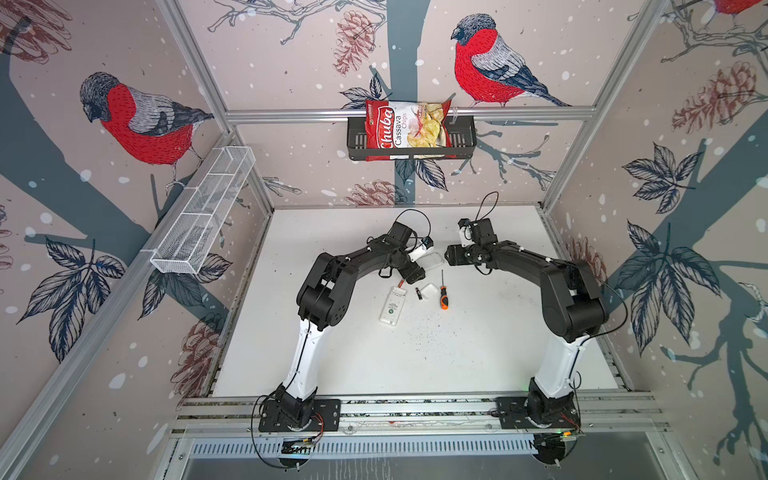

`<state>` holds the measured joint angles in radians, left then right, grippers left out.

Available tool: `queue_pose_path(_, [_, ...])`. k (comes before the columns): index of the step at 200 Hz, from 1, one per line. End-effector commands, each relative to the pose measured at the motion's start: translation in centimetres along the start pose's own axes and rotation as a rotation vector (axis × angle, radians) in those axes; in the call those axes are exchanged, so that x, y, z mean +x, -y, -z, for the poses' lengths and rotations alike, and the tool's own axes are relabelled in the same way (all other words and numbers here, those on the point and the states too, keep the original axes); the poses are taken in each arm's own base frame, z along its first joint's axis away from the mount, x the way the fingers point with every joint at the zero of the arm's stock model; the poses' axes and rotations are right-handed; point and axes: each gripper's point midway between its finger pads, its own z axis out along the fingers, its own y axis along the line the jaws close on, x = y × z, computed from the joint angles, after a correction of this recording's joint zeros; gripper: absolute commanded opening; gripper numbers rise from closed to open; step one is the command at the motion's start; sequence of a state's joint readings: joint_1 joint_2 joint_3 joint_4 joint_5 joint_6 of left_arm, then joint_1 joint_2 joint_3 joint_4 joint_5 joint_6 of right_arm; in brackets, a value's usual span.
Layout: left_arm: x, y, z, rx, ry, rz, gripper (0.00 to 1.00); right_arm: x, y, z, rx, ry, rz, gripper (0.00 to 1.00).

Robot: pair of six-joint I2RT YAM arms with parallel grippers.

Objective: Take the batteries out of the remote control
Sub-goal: 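Lower the left gripper over the white remote and close on its body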

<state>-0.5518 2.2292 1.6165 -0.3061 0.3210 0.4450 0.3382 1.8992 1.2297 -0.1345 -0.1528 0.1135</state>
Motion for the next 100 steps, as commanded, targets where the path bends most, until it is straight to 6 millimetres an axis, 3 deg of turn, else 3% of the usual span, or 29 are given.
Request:
queue_pose_path(1, [1.0, -0.4, -0.3, -0.02, -0.057, 0.002, 0.84, -0.9, -0.5, 0.5, -0.025, 0.045, -0.016, 0.76])
queue_pose_path(57, [1.4, -1.0, -1.2, -0.03, -0.093, 0.008, 0.77, -0.8, -0.8, 1.1, -0.038, 0.06, -0.016, 0.76])
queue_pose_path(100, [1.7, -0.8, -1.6, -0.013, -0.1, 0.014, 0.61, -0.9, -0.7, 1.3, -0.043, 0.066, -0.027, 0.76])
